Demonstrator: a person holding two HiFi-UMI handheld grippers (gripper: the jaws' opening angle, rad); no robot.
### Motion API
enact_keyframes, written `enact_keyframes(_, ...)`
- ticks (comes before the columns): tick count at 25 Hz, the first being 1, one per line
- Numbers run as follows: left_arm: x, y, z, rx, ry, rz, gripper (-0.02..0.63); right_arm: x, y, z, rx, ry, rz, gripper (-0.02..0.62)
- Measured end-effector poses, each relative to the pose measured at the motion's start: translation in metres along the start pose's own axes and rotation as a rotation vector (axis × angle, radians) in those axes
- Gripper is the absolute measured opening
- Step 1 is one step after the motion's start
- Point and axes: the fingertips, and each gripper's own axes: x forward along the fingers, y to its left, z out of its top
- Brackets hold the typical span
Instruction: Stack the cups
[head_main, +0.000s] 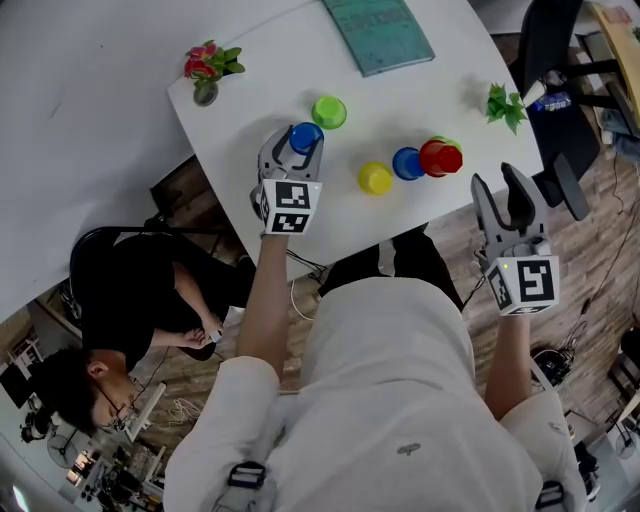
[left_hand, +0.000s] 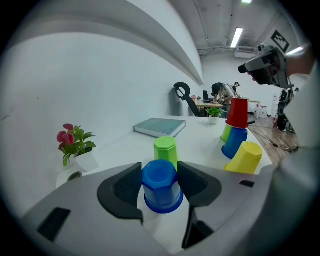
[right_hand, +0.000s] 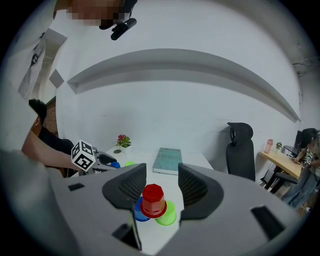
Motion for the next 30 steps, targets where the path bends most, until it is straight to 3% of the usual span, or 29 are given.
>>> enact_keyframes(14,-0.039,-0.048,0.057,-0.01,-0.098,-0.021,0.233,-0.019,-0.017,-0.006,0.019,-0.059,0.031,0.202)
enact_keyframes(21,-0.054,-0.094,0.092,0.005,-0.133,-0.072,0.233,-0.035,-0.03,-0.005,0.023,-0.087,0.044,0.202)
enact_keyframes(30,-0.051,-0.145,0.106,0.061,-0.134,-0.15,0.233,-0.057,-0.045,-0.015,0.032,-0.096,0.033,0.201)
